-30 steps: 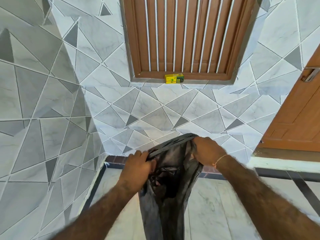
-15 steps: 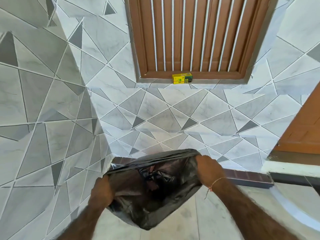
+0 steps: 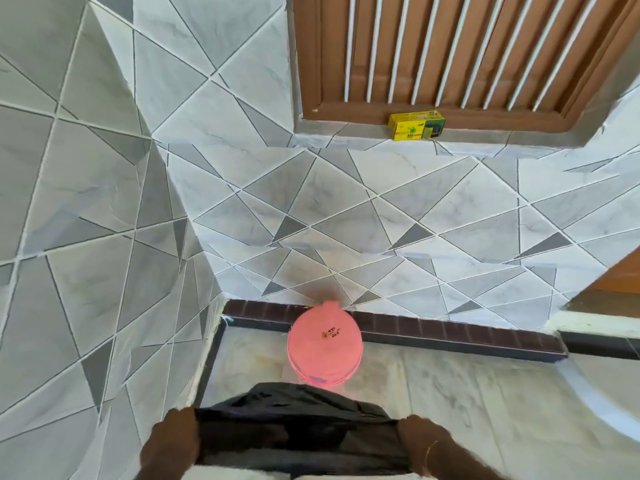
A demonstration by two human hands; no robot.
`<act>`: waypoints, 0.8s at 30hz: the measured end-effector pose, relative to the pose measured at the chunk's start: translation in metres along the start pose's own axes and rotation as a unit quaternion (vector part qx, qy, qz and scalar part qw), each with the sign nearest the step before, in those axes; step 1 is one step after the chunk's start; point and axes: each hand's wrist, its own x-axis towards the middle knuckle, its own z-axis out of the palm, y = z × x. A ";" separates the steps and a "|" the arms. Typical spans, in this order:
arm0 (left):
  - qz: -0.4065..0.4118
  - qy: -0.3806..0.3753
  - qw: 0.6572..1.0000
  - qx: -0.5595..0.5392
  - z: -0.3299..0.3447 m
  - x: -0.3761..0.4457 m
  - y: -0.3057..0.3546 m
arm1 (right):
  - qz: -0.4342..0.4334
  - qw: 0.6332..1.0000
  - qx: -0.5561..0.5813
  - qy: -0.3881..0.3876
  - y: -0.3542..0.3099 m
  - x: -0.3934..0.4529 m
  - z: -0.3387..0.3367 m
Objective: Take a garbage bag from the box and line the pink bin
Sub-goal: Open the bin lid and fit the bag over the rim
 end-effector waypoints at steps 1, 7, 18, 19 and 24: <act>0.007 -0.012 1.000 0.011 0.004 0.016 -0.008 | 0.004 1.000 0.010 -0.008 -0.009 0.010 0.000; 0.036 -0.043 0.998 0.014 -0.003 0.039 -0.030 | 0.017 0.999 0.035 0.019 -0.045 0.038 -0.008; 0.089 0.029 0.984 -0.150 -0.035 0.088 0.045 | 0.033 0.920 0.204 0.333 -0.061 0.094 -0.077; 0.069 0.043 0.981 -0.177 -0.040 0.090 0.053 | 0.043 0.911 0.214 0.349 -0.062 0.097 -0.084; 0.065 0.094 0.975 -0.189 -0.068 0.097 0.084 | 0.071 0.871 0.292 0.388 -0.067 0.110 -0.119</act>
